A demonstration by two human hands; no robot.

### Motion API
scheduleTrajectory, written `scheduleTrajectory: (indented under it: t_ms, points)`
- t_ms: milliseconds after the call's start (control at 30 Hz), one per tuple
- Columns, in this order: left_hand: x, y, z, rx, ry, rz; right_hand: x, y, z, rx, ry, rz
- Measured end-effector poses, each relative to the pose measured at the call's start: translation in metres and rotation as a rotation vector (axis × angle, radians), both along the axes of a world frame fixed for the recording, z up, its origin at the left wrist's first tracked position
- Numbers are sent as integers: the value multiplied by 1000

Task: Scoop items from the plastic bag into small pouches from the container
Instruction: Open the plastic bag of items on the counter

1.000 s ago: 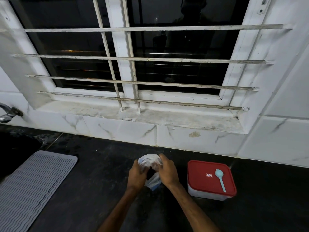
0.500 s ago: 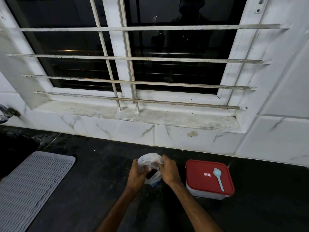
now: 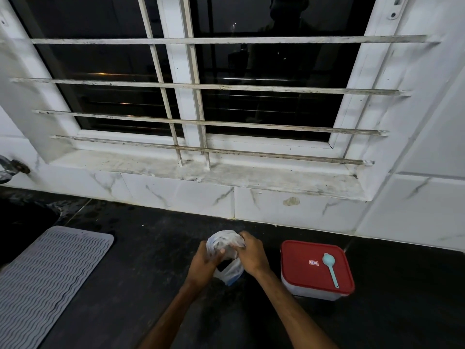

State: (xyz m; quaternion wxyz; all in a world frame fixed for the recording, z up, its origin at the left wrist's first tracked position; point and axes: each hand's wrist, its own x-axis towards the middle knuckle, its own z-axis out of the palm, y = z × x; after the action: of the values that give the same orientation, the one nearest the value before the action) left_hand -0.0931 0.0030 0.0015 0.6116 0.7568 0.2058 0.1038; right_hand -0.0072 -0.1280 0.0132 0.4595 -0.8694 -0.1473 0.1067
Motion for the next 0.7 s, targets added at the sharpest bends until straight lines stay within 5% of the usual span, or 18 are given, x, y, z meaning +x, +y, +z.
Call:
scheduleTrajectory:
  t_ms: [200,433,700]
  points:
    - [2,10,-3,119,54,85,1,7,-6,-123,38,79]
    - [-2,8,-27,172,119,209,-12,14,-21,-558,91,-3]
    - [-6,19,-37,185,221,206,-11,24,-31,-434,86,29]
